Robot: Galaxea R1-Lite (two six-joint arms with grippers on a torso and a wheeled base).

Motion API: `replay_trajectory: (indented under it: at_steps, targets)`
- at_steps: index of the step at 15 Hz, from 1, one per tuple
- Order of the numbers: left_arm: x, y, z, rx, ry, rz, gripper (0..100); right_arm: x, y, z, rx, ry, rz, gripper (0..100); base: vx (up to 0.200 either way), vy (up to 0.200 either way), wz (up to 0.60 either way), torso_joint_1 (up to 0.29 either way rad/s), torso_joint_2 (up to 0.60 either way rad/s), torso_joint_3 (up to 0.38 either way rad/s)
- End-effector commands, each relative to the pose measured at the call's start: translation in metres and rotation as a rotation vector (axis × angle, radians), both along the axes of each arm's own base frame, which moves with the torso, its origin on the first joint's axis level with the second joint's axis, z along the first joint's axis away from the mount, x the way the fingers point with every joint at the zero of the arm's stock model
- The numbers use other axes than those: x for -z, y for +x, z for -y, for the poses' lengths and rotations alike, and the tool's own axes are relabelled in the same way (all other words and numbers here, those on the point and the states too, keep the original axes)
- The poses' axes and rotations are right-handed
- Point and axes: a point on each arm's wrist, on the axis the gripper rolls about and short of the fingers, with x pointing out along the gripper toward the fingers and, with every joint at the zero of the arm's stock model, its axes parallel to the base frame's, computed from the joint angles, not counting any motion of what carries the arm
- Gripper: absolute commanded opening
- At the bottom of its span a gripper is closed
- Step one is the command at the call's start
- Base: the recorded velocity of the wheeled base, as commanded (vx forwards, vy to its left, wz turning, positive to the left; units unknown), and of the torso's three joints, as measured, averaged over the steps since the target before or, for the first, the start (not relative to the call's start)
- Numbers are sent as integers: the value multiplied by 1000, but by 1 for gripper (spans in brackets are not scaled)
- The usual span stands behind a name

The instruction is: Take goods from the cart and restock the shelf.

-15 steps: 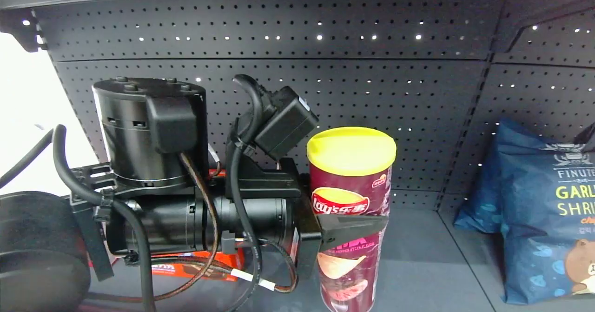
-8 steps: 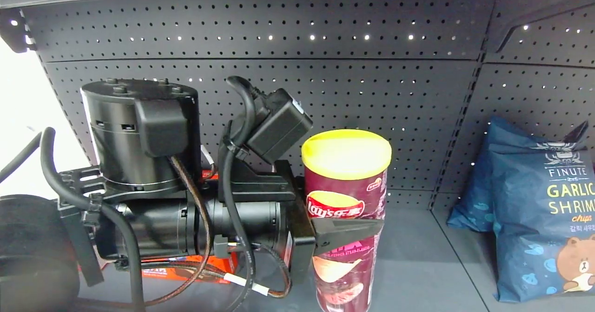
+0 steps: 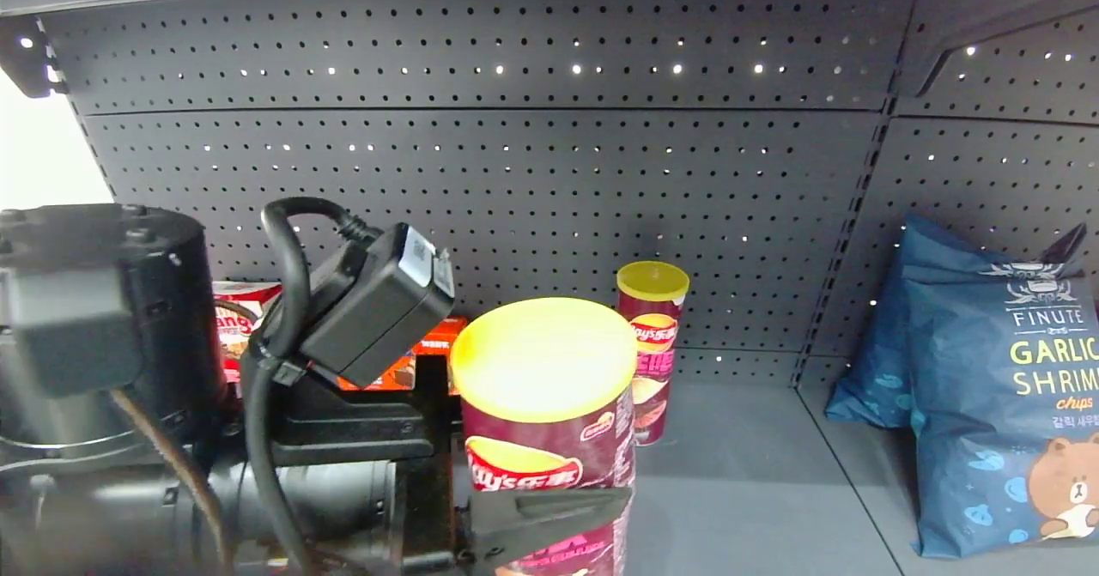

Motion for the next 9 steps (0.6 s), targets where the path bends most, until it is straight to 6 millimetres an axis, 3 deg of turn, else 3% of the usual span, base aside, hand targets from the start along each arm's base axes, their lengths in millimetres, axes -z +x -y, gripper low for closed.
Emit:
replay_trajectory:
  at_steps: [1,3,7,9]
  targets:
    - [-7,-14,-14,-3,-21,18,0,-66,16,0,-28,2,-55,100,0,0,0,0,0,0]
    - [-3,-16,-16,-2,-12,12,0,-65,17,-3,-203,-266,-76,100,0,0,0,0,0,0]
    - [2,-16,-17,-12,3,2,0,-79,50,-11,-505,-282,-205,100,0,0,0,0,0,0]
    - [4,-16,-17,-12,8,-3,0,-105,79,-19,-606,-287,-243,100,0,0,0,0,0,0]
